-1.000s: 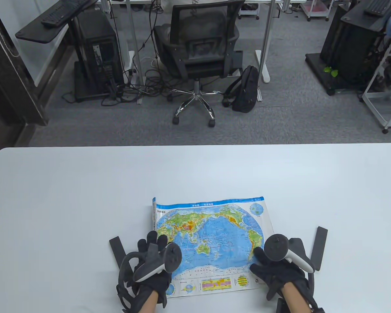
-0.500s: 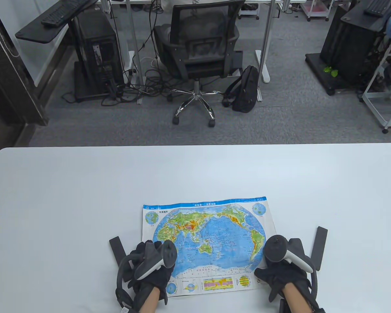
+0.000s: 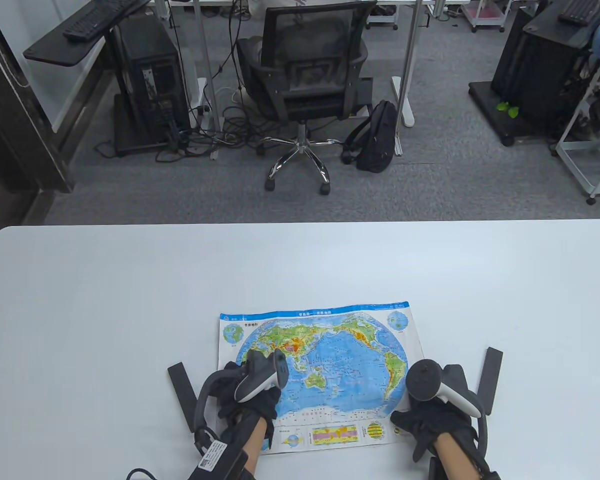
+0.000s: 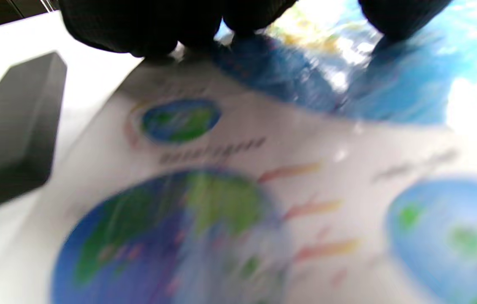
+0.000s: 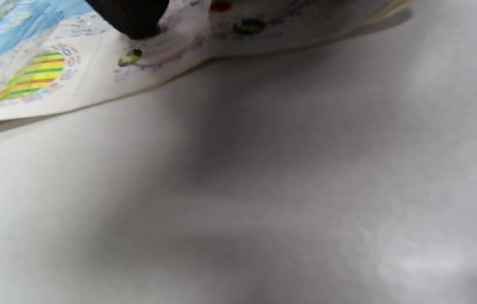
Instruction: Unroll map and secure with paperweights
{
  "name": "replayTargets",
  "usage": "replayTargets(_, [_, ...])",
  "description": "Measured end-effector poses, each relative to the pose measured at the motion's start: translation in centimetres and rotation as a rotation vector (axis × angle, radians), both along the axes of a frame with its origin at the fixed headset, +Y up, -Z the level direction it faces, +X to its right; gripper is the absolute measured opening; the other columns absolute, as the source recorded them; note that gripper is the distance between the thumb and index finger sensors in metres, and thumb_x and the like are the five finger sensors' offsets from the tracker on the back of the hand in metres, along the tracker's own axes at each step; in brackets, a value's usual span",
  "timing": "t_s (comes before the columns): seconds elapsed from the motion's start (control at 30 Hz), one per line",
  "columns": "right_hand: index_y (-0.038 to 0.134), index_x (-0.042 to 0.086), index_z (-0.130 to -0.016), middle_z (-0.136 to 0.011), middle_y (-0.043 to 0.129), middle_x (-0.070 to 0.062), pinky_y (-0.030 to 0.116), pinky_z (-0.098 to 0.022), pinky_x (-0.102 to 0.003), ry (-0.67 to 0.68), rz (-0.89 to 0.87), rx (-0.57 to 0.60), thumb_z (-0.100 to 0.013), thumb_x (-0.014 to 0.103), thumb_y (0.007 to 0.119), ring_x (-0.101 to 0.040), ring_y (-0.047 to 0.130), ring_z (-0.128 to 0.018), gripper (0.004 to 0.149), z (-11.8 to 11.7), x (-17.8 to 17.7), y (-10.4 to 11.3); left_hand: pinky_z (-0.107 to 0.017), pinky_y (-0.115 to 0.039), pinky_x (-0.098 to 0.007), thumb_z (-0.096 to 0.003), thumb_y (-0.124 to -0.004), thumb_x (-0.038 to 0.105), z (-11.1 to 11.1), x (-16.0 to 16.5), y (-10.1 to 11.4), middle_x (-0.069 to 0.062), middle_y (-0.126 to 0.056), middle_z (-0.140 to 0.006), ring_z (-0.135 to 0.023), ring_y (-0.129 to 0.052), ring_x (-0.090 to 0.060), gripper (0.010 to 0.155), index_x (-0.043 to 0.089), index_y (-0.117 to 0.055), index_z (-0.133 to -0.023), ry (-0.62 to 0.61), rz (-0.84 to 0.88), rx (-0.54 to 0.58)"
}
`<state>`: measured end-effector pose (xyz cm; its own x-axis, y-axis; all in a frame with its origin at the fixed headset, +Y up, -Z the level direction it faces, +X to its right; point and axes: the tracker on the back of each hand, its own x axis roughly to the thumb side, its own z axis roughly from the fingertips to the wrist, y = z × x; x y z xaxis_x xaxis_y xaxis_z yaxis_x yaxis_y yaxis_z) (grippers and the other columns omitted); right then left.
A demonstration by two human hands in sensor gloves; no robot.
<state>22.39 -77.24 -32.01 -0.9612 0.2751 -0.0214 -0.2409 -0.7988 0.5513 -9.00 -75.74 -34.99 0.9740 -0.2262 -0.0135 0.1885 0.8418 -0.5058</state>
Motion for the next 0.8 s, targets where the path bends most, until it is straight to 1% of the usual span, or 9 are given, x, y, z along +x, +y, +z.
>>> replayTargets(0.03, [0.018,-0.003,-0.102,-0.099,0.006,-0.039,0.021,-0.056,-0.073,0.0,-0.001,-0.001,-0.056,0.035,0.072,-0.062,0.011,-0.085,0.08,0.0,0.0,0.0,-0.066,-0.063,-0.058,-0.052,-0.051,0.063,-0.3,0.7,0.2,-0.027,-0.052,-0.111,-0.095,-0.064,-0.047,0.079,0.011,-0.045,-0.11,-0.017,-0.017,0.007])
replayTargets(0.1, [0.017,-0.002,-0.102,-0.099,0.006,-0.039,0.021,-0.056,-0.072,-0.002,-0.009,0.0,-0.056,0.034,0.072,-0.062,0.011,-0.085,0.08,0.0,0.1,0.1,-0.065,-0.064,-0.057,-0.052,-0.052,0.063,-1.0,3.5,0.5,-0.024,-0.058,-0.11,-0.094,-0.069,-0.046,0.077,0.012,-0.052,-0.109,-0.07,-0.08,0.003])
replayTargets(0.2, [0.017,-0.001,-0.102,-0.099,0.006,-0.038,0.021,-0.056,-0.072,-0.006,-0.023,0.002,-0.056,0.033,0.073,-0.061,0.012,-0.085,0.08,0.0,0.3,0.1,-0.068,-0.061,-0.058,-0.0522,-0.052,0.064,-1.5,7.7,0.7,-0.021,-0.057,-0.112,-0.097,-0.066,-0.044,0.076,0.015,-0.05,-0.11,-0.118,-0.117,-0.018])
replayTargets(0.3, [0.016,-0.001,-0.101,-0.1,0.007,-0.037,0.022,-0.057,-0.071,-0.013,-0.048,0.002,-0.056,0.03,0.072,-0.06,0.012,-0.086,0.078,-0.1,0.6,0.2,-0.07,-0.056,-0.06,-0.052,-0.053,0.064,-1.9,11.7,0.3,-0.021,-0.048,-0.114,-0.1,-0.059,-0.045,0.076,0.017,-0.043,-0.111,-0.199,0.02,0.013])
replayTargets(0.4, [0.017,0.0,-0.101,-0.1,0.008,-0.036,0.023,-0.057,-0.07,-0.019,-0.075,0.0,-0.056,0.025,0.071,-0.059,0.013,-0.086,0.075,-0.2,1.0,0.3,-0.072,-0.046,-0.061,-0.0518,-0.053,0.065,-1.9,14.7,-0.5,-0.018,-0.027,-0.117,-0.105,-0.044,-0.044,0.078,0.024,-0.025,-0.112,-0.243,0.213,0.019])
replayTargets(0.47, [0.016,0.0,-0.101,-0.1,0.008,-0.035,0.023,-0.057,-0.07,-0.023,-0.101,-0.002,-0.056,0.024,0.072,-0.058,0.013,-0.086,0.075,-0.2,1.2,0.3,-0.073,-0.033,-0.064,-0.0519,-0.051,0.068,-2.0,15.9,-1.3,-0.012,-0.008,-0.116,-0.106,-0.02,-0.043,0.079,0.03,-0.011,-0.109,-0.248,0.316,-0.017])
replayTargets(0.57, [0.016,0.0,-0.101,-0.1,0.008,-0.035,0.023,-0.057,-0.07,-0.027,-0.134,-0.011,-0.056,0.023,0.072,-0.057,0.013,-0.086,0.075,-0.3,1.5,0.3,-0.064,-0.015,-0.071,-0.0506,-0.05,0.075,-2.3,16.4,-2.5,-0.005,0.014,-0.11,-0.099,0.009,-0.038,0.084,0.039,0.005,-0.104,-0.216,0.417,-0.123])
replayTargets(0.67, [0.015,0.001,-0.101,-0.1,0.007,-0.034,0.022,-0.057,-0.069,-0.031,-0.154,-0.022,-0.056,0.021,0.071,-0.057,0.011,-0.085,0.074,-0.3,1.7,0.3,-0.056,-0.003,-0.072,-0.0486,-0.049,0.08,-2.6,16.4,-3.9,0.001,0.032,-0.099,-0.088,0.026,-0.037,0.086,0.048,0.015,-0.096,-0.199,0.509,-0.208])
replayTargets(0.8, [0.015,0.001,-0.101,-0.1,0.008,-0.034,0.022,-0.057,-0.069,-0.03,-0.152,-0.026,-0.056,0.02,0.071,-0.057,0.012,-0.086,0.074,-0.3,1.6,0.4,-0.052,0.003,-0.07,-0.0455,-0.047,0.083,-2.7,16.4,-4.4,0.004,0.037,-0.094,-0.083,0.031,-0.036,0.086,0.052,0.019,-0.092,-0.221,0.481,-0.216])
